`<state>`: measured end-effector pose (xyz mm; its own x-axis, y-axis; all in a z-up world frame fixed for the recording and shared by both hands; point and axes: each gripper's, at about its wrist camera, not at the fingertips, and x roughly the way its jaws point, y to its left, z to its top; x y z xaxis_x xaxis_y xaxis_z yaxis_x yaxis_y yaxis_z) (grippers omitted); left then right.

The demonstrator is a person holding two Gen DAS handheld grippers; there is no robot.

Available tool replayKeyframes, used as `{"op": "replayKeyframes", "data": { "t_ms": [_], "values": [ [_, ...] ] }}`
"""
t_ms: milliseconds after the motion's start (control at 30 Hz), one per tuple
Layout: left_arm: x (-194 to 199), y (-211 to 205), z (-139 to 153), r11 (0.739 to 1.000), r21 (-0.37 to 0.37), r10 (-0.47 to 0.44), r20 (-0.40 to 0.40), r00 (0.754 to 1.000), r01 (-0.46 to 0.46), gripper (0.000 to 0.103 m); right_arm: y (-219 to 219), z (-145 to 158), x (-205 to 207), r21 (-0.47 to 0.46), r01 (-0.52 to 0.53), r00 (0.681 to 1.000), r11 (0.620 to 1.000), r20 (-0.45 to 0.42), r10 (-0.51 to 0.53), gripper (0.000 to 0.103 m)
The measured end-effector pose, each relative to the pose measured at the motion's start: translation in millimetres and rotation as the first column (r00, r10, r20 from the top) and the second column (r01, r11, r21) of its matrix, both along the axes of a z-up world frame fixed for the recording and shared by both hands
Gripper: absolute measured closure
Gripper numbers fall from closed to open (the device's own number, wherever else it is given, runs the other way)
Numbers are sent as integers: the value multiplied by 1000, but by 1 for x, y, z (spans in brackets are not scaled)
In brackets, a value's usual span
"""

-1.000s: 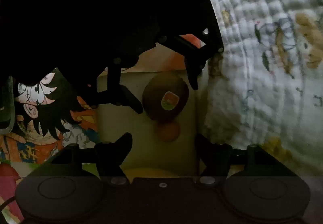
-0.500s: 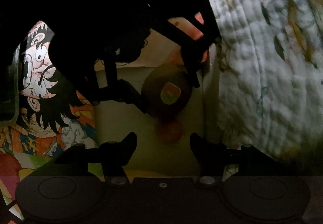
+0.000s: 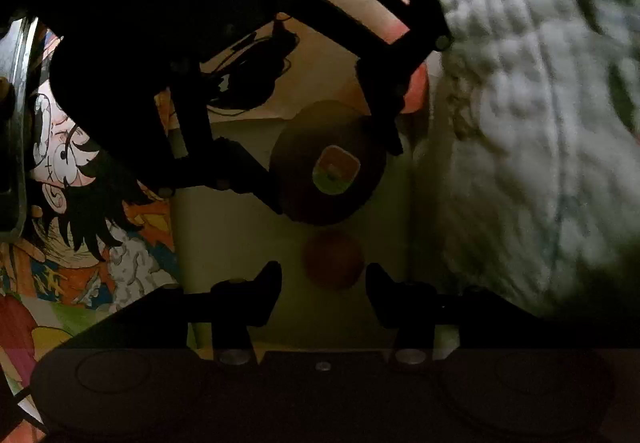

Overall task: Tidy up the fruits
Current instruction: 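Close the left tool on the kiwi while the right tool grasps the tangerine, then carry the kiwi over the tray with the left tool while the right tool carries the tangerine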

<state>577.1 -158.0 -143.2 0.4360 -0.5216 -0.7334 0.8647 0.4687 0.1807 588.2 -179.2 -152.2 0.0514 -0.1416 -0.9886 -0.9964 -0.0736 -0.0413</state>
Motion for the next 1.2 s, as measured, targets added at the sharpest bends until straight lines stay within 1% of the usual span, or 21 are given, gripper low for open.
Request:
{"op": "replayKeyframes", "data": {
  "t_ms": [67, 133, 267, 367, 400, 500, 533, 667, 867, 1000, 1100, 1200],
  "values": [
    [-6, 3, 2, 1000, -7, 4, 0, 1000, -4, 37, 2, -4, 0, -2, -10, 1000, 1000, -5, 10, 54],
    [-7, 6, -1, 1000, -21, 10, 6, 1000, -10, 37, 2, -6, -1, 2, -19, 1000, 1000, -5, 19, 58],
    [-10, 13, -8, 999, -38, 22, 17, 1000, -21, 37, 3, -9, 6, 19, -7, 1000, 1000, -21, 7, 60],
    [-8, 15, -10, 998, -50, 42, 5, 999, -42, 37, 3, -8, 8, 29, -7, 1000, 1000, -12, 7, 63],
    [-7, 17, -11, 997, -55, 51, 1, 999, -51, 37, 4, -7, 10, 32, -8, 1000, 999, -8, 9, 65],
    [-5, 21, -13, 995, -62, 72, -5, 997, -72, 37, 3, -7, 9, 35, -12, 1000, 999, -3, 12, 67],
    [-5, 22, -13, 994, -56, 93, -22, 995, -94, 37, 4, -7, 9, 34, -11, 1000, 999, -5, 11, 67],
    [-6, 28, -10, 991, -61, 114, -57, 992, -117, 37, 2, 2, 6, 58, -11, 1000, 998, 14, 10, 67],
    [-11, 47, -9, 987, -64, 138, -101, 985, -145, 38, 3, 19, 6, 89, -20, 999, 996, 27, 18, 67],
    [-7, 58, -7, 979, -85, 172, -146, 974, -185, 38, 7, 29, 4, 109, -18, 999, 994, 35, 15, 67],
    [-14, 68, -2, 974, -95, 189, -172, 967, -207, 38, 12, 35, -1, 117, -21, 999, 993, 41, 16, 67],
    [-26, 74, 1, 977, -85, 180, -176, 968, -197, 38, 20, 42, -6, 132, -27, 999, 991, 38, 22, 67]
  ]
}}
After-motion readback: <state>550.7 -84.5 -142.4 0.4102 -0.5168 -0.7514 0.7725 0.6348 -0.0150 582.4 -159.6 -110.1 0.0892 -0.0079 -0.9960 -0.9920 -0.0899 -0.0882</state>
